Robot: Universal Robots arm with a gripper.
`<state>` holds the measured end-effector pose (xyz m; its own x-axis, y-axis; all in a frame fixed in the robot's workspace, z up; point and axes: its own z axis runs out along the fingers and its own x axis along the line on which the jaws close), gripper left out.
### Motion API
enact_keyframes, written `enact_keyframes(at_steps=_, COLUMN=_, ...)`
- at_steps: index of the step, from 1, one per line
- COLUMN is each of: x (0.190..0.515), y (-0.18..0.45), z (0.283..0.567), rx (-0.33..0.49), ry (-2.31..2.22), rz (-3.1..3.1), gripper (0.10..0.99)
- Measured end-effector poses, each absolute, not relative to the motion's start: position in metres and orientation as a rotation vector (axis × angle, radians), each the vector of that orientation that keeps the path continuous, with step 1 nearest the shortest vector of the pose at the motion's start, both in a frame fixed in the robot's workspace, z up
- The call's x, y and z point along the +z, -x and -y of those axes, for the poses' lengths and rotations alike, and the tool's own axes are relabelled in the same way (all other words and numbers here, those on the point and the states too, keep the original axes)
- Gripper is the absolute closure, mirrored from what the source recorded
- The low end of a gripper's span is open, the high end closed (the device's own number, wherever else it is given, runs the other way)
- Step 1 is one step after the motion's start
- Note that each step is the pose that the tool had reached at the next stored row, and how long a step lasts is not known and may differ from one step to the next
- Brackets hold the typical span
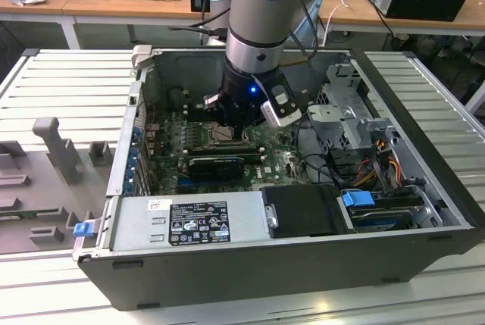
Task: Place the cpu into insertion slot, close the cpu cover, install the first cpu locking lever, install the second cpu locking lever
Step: 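Install the second cpu locking lever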
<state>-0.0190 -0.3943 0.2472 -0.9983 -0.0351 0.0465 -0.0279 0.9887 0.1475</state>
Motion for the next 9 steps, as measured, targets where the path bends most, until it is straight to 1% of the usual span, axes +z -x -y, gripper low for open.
enact_keyframes(at_steps=2, x=0.246, y=0.022, z=0.394, rx=-0.254, ry=-0.052, rz=3.082, gripper=0.98)
enact_keyframes(at_steps=4, x=0.245, y=0.025, z=0.394, rx=-0.312, ry=-0.054, rz=3.078, gripper=0.98)
enact_keyframes(at_steps=9, x=0.244, y=0.035, z=0.394, rx=-0.338, ry=-0.056, rz=3.08, gripper=0.98)
